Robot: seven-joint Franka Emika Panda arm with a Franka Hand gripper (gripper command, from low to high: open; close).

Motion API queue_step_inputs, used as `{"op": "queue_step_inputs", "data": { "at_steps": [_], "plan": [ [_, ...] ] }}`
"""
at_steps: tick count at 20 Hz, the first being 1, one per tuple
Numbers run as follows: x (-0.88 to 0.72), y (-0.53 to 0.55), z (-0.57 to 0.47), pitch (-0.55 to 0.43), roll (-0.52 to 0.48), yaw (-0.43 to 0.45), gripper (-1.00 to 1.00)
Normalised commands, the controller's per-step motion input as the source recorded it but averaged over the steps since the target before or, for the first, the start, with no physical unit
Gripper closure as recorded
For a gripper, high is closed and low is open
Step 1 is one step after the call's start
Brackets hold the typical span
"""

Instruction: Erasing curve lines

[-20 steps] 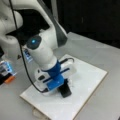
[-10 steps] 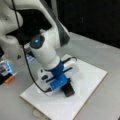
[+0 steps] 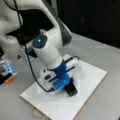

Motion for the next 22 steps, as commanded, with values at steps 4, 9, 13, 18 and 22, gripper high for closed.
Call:
{"op": "queue_step_inputs", "data": {
  "at_steps": [4, 9, 13, 18, 22],
  "plan": [
    [0.45, 0.20, -0.58, -0.004, 0.102, -0.125, 1.00],
    [0.47, 0.22, -0.60, -0.003, 0.113, -0.122, 1.00],
    [0.50, 0.27, -0.63, -0.009, 0.113, -0.123, 1.00],
    [0.50, 0.29, -0.64, -0.012, 0.113, -0.146, 1.00],
    [0.45, 0.28, -0.62, 0.000, 0.113, -0.189, 1.00]
  ]
}}
